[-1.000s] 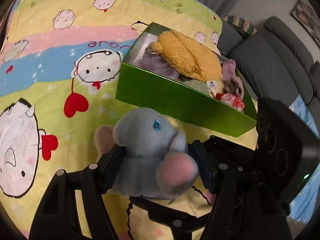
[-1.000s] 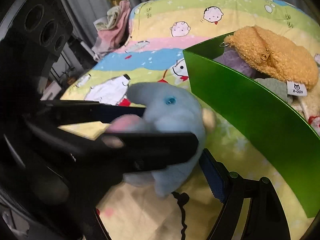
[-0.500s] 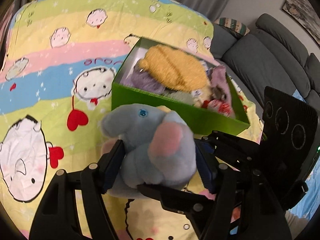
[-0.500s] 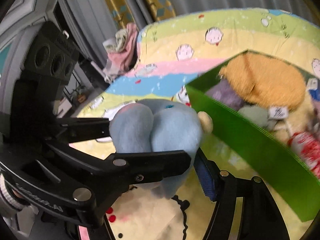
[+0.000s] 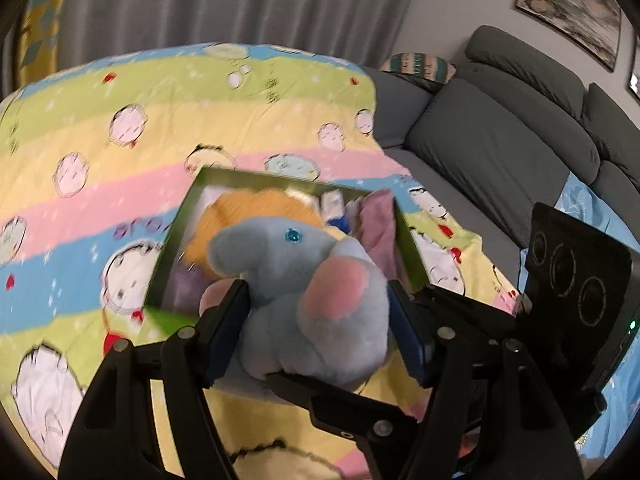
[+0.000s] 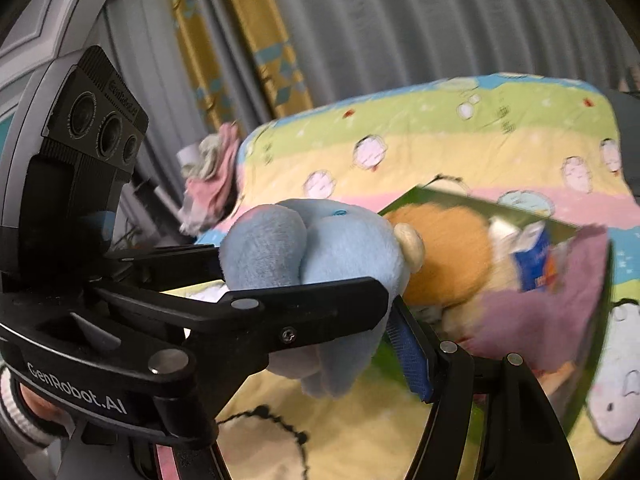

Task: Organize soft objects
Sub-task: 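Carry the elephant plush over the green box and lower it inside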

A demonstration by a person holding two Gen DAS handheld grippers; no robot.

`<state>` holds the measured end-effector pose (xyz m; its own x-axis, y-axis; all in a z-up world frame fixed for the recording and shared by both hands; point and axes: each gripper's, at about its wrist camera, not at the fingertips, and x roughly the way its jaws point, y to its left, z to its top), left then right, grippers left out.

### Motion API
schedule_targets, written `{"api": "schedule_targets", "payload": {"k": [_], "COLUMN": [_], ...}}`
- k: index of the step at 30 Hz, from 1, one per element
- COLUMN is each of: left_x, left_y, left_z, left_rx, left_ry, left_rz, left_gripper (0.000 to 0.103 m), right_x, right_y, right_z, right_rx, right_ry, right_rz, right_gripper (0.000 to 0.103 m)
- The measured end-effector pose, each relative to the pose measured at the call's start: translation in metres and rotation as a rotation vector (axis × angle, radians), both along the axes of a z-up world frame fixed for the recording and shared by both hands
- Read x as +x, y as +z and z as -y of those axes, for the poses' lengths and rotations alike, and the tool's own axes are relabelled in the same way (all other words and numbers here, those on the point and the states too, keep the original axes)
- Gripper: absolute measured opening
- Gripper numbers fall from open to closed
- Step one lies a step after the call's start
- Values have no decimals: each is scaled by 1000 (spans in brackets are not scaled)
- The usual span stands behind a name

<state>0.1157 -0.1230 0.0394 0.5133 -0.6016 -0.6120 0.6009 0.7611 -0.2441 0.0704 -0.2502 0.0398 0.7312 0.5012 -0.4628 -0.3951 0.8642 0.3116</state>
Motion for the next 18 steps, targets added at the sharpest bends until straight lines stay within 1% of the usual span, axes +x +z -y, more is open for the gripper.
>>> {"api": "schedule_targets", "payload": {"k": [3,7,9,14,16,18], "left_x": [5,12,17,33,38,45], "left_y": [8,15,19,25,26,24], "left_z": [20,39,50,69,77,85], "left_rx": [16,24,41,59,79,86], "left_ry": [-21,-49,-66,-115,-128,-138], "left_rz": [27,46,54,34,31,12], "left_gripper": [67,67,67,67,67,67], "right_x": [3,8,8,18,23,27], "right_y": [6,13,16,22,20,16], "right_z": [16,34,44,59,65,71], "right_rx": [11,30,35,17,37,56], "right_ry": [-49,-95,-112,-160,-171,-188], "right_rz": [18,36,43,57,49,36], "right_gripper": [70,70,70,70,70,70]}}
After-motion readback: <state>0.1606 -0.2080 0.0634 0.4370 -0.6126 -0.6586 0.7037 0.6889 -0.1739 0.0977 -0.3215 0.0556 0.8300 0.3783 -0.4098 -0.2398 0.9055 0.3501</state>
